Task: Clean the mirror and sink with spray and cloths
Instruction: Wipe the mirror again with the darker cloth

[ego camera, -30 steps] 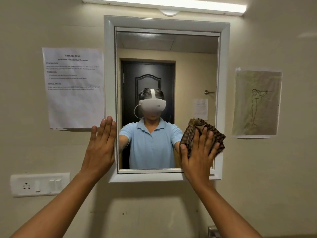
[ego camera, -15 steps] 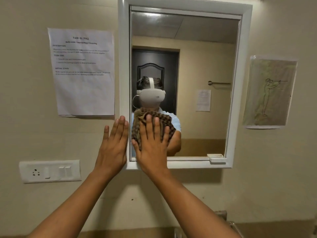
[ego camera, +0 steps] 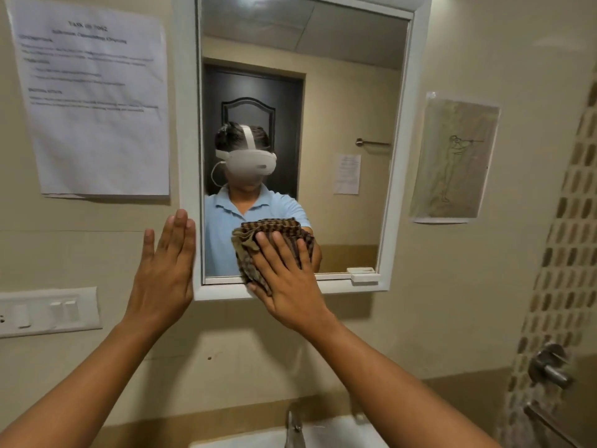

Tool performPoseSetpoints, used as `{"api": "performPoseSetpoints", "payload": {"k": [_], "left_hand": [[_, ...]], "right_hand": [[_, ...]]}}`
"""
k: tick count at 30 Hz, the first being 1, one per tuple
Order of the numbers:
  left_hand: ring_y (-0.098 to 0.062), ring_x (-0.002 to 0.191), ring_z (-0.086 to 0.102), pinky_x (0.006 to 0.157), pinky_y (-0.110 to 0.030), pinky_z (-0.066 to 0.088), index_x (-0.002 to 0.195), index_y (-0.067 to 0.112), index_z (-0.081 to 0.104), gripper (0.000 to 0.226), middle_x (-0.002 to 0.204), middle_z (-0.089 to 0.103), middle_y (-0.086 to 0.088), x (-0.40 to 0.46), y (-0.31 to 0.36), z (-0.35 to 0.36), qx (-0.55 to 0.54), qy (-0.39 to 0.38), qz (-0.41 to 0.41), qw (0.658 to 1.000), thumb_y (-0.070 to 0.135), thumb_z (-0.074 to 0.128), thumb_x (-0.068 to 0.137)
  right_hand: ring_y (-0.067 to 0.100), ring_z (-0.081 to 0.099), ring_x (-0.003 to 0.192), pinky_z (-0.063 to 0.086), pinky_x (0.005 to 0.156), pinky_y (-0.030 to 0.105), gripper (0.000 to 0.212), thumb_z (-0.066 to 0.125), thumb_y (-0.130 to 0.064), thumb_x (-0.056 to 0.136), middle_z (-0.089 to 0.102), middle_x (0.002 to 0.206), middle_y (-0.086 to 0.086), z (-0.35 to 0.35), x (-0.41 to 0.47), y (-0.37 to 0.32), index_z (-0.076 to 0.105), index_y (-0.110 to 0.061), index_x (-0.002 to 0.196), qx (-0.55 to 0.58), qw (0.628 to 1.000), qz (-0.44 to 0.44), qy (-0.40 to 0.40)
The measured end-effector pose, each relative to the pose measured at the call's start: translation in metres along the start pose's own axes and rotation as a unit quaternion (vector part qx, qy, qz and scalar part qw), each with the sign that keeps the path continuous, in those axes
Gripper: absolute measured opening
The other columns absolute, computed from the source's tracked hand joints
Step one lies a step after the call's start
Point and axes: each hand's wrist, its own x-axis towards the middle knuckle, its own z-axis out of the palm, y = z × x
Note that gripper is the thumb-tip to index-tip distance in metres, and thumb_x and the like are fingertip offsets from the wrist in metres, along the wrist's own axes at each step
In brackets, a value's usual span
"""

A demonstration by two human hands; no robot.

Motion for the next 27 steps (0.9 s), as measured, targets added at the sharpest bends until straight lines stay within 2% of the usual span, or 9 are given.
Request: {"api": "performPoseSetpoints", "payload": {"k": [4, 7, 11, 13, 15, 18, 22, 24, 27], "left_hand": [[-0.031, 0.149, -0.002, 0.119, -0.055, 0.005, 0.152, 0.001, 0.003, 0.076, 0.161, -0.005, -0.016, 0.000, 0.002, 0.000, 0.004, -0.010, -0.008, 1.000, 0.016, 0.036, 0.085], [-0.031, 0.149, -0.001, 0.120, -0.053, 0.002, 0.152, 0.002, 0.002, 0.075, 0.161, -0.006, -0.015, 0.000, 0.005, -0.002, 0.005, -0.014, -0.014, 1.000, 0.022, 0.031, 0.086], [-0.032, 0.149, 0.000, 0.119, -0.053, 0.001, 0.152, 0.003, 0.001, 0.074, 0.161, -0.005, -0.015, 0.000, 0.009, -0.003, 0.007, -0.016, -0.027, 0.999, 0.024, 0.027, 0.086], [-0.030, 0.149, -0.004, 0.119, -0.053, 0.001, 0.152, 0.003, -0.001, 0.077, 0.161, -0.007, -0.015, 0.000, 0.012, -0.002, 0.013, -0.020, -0.038, 0.999, 0.021, 0.031, 0.084], [-0.030, 0.149, -0.005, 0.119, -0.052, 0.000, 0.152, 0.003, -0.001, 0.077, 0.161, -0.009, -0.014, 0.000, 0.015, -0.003, 0.019, -0.024, -0.050, 0.998, 0.019, 0.030, 0.083], [-0.030, 0.149, -0.004, 0.119, -0.053, 0.001, 0.152, 0.002, 0.000, 0.077, 0.161, -0.009, -0.014, -0.001, 0.017, -0.003, 0.026, -0.029, -0.053, 0.998, 0.018, 0.029, 0.082], [-0.028, 0.149, -0.005, 0.119, -0.050, -0.002, 0.152, 0.003, 0.000, 0.076, 0.161, -0.009, -0.014, -0.003, 0.015, -0.004, 0.032, -0.031, -0.046, 0.998, 0.018, 0.026, 0.082], [-0.027, 0.149, -0.005, 0.119, -0.049, -0.003, 0.152, 0.003, 0.002, 0.075, 0.161, -0.006, -0.015, -0.004, 0.015, -0.004, 0.032, -0.028, -0.041, 0.998, 0.017, 0.025, 0.082], [-0.030, 0.149, -0.001, 0.119, -0.050, -0.002, 0.152, 0.003, 0.003, 0.072, 0.161, -0.003, -0.016, -0.006, 0.014, -0.005, 0.027, -0.031, -0.034, 0.999, 0.018, 0.022, 0.084]], "right_hand": [[0.024, -0.003, 0.155, 0.003, 0.123, 0.055, 0.070, 0.035, -0.053, 0.103, 0.001, 0.167, 0.002, -0.009, -0.014, 0.052, 0.011, -0.018, 0.159, -0.005, 0.999, 0.050, -0.014], [0.027, -0.004, 0.154, 0.002, 0.122, 0.058, 0.070, 0.023, -0.054, 0.103, 0.001, 0.167, 0.007, -0.013, -0.023, 0.091, 0.013, -0.015, 0.160, -0.004, 0.992, 0.123, -0.007], [0.026, -0.009, 0.154, -0.006, 0.122, 0.055, 0.068, 0.028, -0.050, 0.103, -0.002, 0.167, 0.008, -0.014, -0.038, 0.112, 0.011, -0.015, 0.159, 0.022, 0.974, 0.222, 0.026], [0.024, -0.013, 0.153, -0.009, 0.122, 0.052, 0.064, 0.030, -0.043, 0.104, 0.000, 0.166, 0.009, -0.011, -0.039, 0.105, 0.012, -0.015, 0.159, 0.033, 0.967, 0.248, 0.051], [0.021, -0.018, 0.152, -0.009, 0.122, 0.048, 0.068, 0.041, -0.028, 0.101, 0.005, 0.166, 0.009, -0.007, -0.033, 0.093, 0.006, -0.015, 0.158, 0.053, 0.961, 0.261, 0.078], [0.023, -0.014, 0.153, -0.009, 0.123, 0.047, 0.092, 0.058, -0.005, 0.084, 0.006, 0.166, 0.006, -0.006, -0.025, 0.070, 0.005, -0.017, 0.157, 0.075, 0.971, 0.212, 0.079], [0.029, 0.012, 0.152, 0.001, 0.122, 0.051, 0.074, 0.053, -0.009, 0.083, 0.024, 0.163, 0.010, -0.007, -0.014, 0.022, 0.034, -0.014, 0.153, 0.096, 0.994, 0.036, 0.049], [0.028, 0.015, 0.153, 0.006, 0.123, 0.051, 0.068, 0.053, -0.012, 0.086, 0.027, 0.163, 0.007, -0.001, -0.014, -0.006, 0.037, -0.015, 0.153, 0.094, 0.994, -0.059, 0.013], [0.025, 0.016, 0.153, 0.009, 0.124, 0.050, 0.065, 0.052, -0.012, 0.089, 0.028, 0.163, 0.003, 0.008, -0.025, -0.024, 0.038, -0.016, 0.153, 0.090, 0.992, -0.087, -0.006]]}}
